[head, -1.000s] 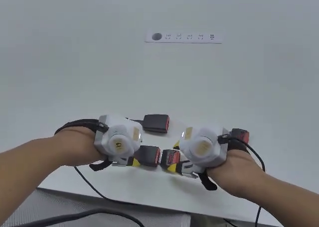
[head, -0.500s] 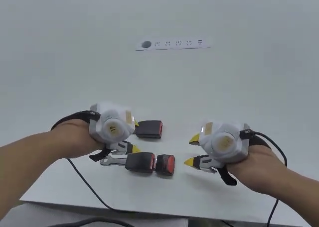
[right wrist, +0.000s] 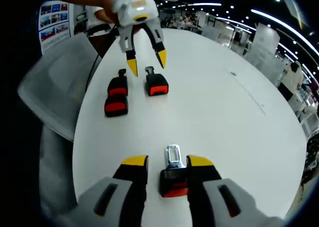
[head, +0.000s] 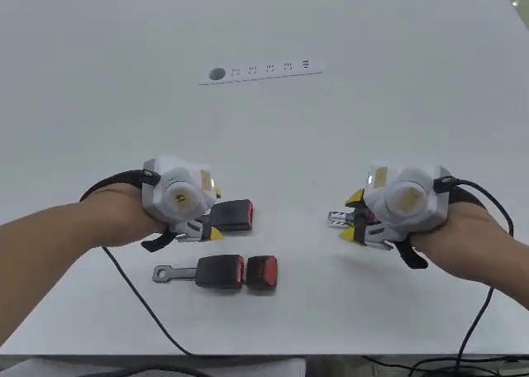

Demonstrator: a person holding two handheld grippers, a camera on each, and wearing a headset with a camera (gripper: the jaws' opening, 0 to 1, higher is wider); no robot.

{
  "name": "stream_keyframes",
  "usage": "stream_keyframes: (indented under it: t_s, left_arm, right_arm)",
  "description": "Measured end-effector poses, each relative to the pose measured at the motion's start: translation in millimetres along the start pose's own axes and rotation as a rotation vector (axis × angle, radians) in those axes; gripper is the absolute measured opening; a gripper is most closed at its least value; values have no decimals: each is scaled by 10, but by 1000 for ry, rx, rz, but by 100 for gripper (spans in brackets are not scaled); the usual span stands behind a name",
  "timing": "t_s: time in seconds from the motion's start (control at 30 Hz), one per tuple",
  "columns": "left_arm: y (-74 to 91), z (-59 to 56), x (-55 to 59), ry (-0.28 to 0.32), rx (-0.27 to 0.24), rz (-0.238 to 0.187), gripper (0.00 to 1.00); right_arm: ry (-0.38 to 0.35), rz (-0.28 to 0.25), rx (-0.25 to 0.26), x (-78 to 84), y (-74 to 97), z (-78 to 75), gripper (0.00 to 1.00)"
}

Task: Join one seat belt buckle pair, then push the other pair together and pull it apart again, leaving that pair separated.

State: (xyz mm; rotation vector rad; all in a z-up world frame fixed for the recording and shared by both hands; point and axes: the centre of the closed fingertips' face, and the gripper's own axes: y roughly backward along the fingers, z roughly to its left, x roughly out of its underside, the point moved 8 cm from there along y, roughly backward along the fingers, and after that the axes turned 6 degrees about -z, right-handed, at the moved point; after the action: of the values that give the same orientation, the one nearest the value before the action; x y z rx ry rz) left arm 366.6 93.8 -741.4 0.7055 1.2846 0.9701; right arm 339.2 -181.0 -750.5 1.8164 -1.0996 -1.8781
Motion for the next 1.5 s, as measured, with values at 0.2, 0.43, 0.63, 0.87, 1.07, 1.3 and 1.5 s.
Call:
stream_keyframes:
  t_s: [0.2,0.43,0.63,0.87,1.07,1.3,1.5]
  left_arm:
    - [-73,47,83,16,11,31,43]
    - [-158,37,126,-8,39,62,42]
    - [-222,94,104,-28,44,79,40]
    - [-238,83,80,-64,68,79,32]
    - [-262,74,86,-107,73,101,32]
    - [-276,76,121,-106,71,99,31]
    - [-291,79,146,-100,71,83,32]
  right_arm:
    - [0,37,11,177,98,-96,31]
    - [-14,74,-5,330,60,-106,33]
    - [14,83,-30,343,-3,-104,32]
    - [20,104,-61,394,-28,-91,32]
    - [25,96,-66,376,-21,-103,32]
    - [32,99,-71,374,-34,-114,32]
    - [43,99,-74,367,-51,-119,32]
